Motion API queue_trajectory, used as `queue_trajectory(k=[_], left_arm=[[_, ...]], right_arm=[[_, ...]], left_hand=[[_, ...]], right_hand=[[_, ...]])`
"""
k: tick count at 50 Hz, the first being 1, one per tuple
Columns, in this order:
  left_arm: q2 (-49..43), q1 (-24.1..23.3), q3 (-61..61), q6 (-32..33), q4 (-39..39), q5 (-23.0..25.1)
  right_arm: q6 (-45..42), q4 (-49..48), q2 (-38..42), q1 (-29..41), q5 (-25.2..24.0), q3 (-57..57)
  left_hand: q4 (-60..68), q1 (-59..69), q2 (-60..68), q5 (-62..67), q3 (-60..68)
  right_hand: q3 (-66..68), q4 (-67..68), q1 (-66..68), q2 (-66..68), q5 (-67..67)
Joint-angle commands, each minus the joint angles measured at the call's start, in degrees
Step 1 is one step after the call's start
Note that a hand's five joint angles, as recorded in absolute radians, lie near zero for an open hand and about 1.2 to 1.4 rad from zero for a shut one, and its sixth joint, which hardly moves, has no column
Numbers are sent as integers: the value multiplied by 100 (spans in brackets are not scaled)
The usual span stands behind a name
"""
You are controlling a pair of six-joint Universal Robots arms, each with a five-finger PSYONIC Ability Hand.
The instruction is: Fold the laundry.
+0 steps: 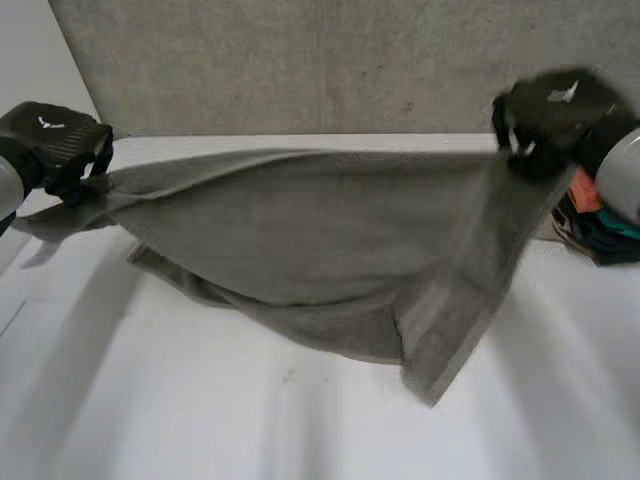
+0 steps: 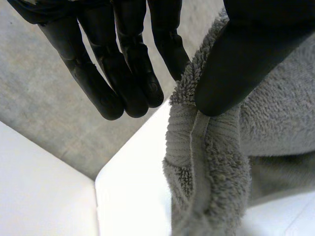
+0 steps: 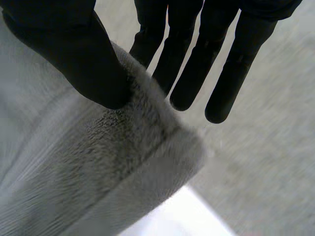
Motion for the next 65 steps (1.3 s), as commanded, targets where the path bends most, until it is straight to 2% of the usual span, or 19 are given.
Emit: queue_trajectory(k=[1, 6, 9, 13, 14, 16, 17, 20, 26, 33, 40, 44, 47, 52, 57, 59, 60, 63, 65], left_arm=[[-1594, -325, 902, 270, 42, -254], [-2791, -519, 2168, 217, 226, -781], [-3241, -563, 3319, 25, 446, -1036], [-3242, -660, 4585, -616, 963, -1063], [-3102, -686, 4953, -931, 1304, -1081], [-2952, -713, 5140, -1240, 1666, -1142], [-2786, -730, 5184, -1512, 2042, -1273], [-2495, -774, 5088, -1848, 2624, -1563], [-2336, -722, 4597, -1866, 2723, -1714], [-2248, -484, 3244, -1901, 2406, -1670], [-2108, -353, 1425, -1796, 2301, -1090], [-2151, -274, 572, -1410, 2292, -616], [-2300, -238, 114, -848, 2336, -361], [-2792, -107, -36, 197, 2353, -430], [-2960, 25, 52, 595, 2274, -465], [-2951, -1, 43, 613, 2222, -439], [-2916, -44, 26, 613, 2169, -413], [-2846, -115, -27, 647, 2073, -439], [-2811, -124, -106, 648, 2037, -465]], right_arm=[[-486, -29, 1125, 367, 113, -102], [-267, -960, 1961, 508, 640, -726], [-117, -1935, 2374, 614, 1115, -1288], [85, -3376, 2604, 693, 1598, -1992], [181, -3979, 2604, 702, 1721, -2167], [313, -4528, 2586, 710, 1836, -2274], [418, -5035, 2525, 737, 1897, -2283], [525, -5733, 2402, 859, 1933, -2213], [481, -5770, 2270, 965, 1924, -1976], [639, -5647, 2024, 869, 1916, -1036], [639, -5182, 1813, 807, 1486, 361], [455, -4628, 1918, 711, 1160, 1021], [270, -4338, 2111, 640, 1028, 1452], [-107, -4284, 2349, 587, 1002, 1891], [-143, -4276, 2323, 596, 1010, 1962], [-99, -4276, 2288, 605, 1010, 1980], [-64, -4267, 2261, 614, 1019, 1997], [-12, -4258, 2191, 649, 1028, 2050], [-3, -4258, 2156, 658, 1028, 2077]], left_hand=[[1138, 1277, 1149, 1454, 1208], [1138, 1277, 1149, 1454, 1208], [1138, 1277, 1149, 1454, 1208], [1138, 1277, 1149, 1454, 1208], [1138, 1277, 1149, 1454, 1208], [1138, 1277, 1149, 1454, 1208], [1138, 1277, 1149, 1454, 1208], [1138, 1277, 1149, 1454, 1208], [1138, 1277, 1149, 1454, 1208], [1138, 1277, 1149, 1454, 1208], [1138, 1277, 1149, 1454, 1208], [1138, 1277, 1149, 1454, 1208], [1138, 1277, 1149, 1454, 1208], [1138, 1277, 1149, 1454, 1208], [1138, 1277, 1149, 1454, 1208], [270, 409, 282, 586, 340], [-1234, -1094, -1222, -918, -1164], [-3763, -3623, -3751, -3447, -3693], [-4074, -3935, -4062, -3758, -4004]], right_hand=[[1174, 1122, 1403, 1217, 1304], [1174, 1122, 1403, 1217, 1304], [1174, 1122, 1403, 1217, 1304], [1174, 1122, 1403, 1217, 1304], [1174, 1122, 1403, 1217, 1304], [1174, 1122, 1403, 1217, 1304], [1174, 1122, 1403, 1217, 1304], [1174, 1122, 1403, 1217, 1304], [1174, 1122, 1403, 1217, 1304], [1174, 1122, 1403, 1217, 1304], [1174, 1122, 1403, 1217, 1304], [1174, 1122, 1403, 1217, 1304], [1174, 1122, 1403, 1217, 1304], [1174, 1122, 1403, 1217, 1304], [1174, 1122, 1403, 1217, 1304], [1174, 1122, 1403, 1217, 1304], [1174, 1122, 1403, 1217, 1304], [1174, 1122, 1403, 1217, 1304], [1174, 1122, 1403, 1217, 1304]])
